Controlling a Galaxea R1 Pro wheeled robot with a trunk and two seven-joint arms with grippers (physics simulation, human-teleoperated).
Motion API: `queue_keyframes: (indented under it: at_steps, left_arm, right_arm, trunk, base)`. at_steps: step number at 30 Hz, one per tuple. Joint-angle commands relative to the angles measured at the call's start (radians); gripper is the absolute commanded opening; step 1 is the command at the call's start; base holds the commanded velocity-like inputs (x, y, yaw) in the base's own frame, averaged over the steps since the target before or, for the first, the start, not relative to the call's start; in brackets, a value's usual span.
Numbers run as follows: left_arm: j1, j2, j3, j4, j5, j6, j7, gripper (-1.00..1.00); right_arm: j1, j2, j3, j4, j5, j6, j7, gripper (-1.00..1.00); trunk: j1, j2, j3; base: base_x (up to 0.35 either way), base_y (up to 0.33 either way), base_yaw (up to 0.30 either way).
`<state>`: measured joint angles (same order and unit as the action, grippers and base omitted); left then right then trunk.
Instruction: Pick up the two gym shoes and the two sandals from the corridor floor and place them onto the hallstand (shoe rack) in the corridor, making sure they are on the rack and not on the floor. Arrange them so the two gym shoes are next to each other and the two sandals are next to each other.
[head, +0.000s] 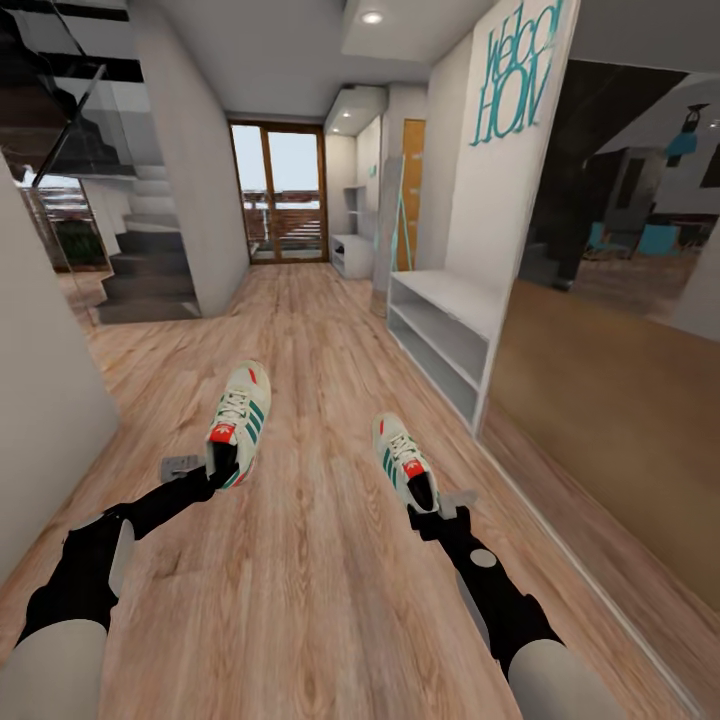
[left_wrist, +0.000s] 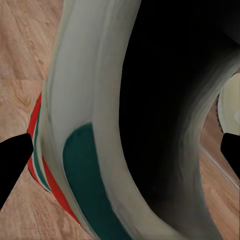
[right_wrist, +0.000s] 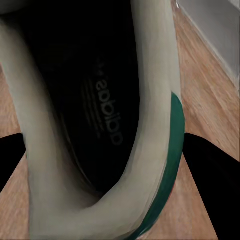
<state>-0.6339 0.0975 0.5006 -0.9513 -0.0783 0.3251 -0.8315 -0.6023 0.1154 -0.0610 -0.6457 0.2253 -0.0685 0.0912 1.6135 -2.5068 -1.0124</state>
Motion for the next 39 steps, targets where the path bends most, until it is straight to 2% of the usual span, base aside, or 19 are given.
queue_keyframes:
  at_steps: [1,5,31,39]
  left_arm:
    - [-0.001,-0.001,0.004,-0.001,-0.006,0.006,-0.008,-1.00]
    - [-0.001,-0.001,0.004,-0.001,-0.006,0.006,-0.008,-1.00]
    - [-0.001,-0.001,0.004,-0.001,-0.006,0.006,-0.008,-1.00]
    - [-0.001,-0.001,0.003,-0.001,-0.006,0.006,-0.008,-1.00]
  right_arm:
    - [-0.001,0.001,-0.006,0.000,0.008,-0.004,0.007,-1.00]
    - [-0.001,0.001,-0.006,-0.001,0.008,-0.004,0.007,-1.00]
    - [-0.001,0.001,-0.005,-0.002,0.008,-0.002,0.007,-1.00]
    - [-0.001,0.001,-0.005,-0.002,0.008,-0.002,0.007,-1.00]
  trunk:
    - [0.000,0.000,-0.001]
    - [0.000,0.000,-0.001]
    - [0.000,0.000,-0.010]
    - [0.000,0.000,-0.010]
  base:
    - [0.346,0.000,0.293]
    - [0.346,0.000,0.183]
    - [0.346,0.000,0.020]
    - [0.346,0.000,0.238]
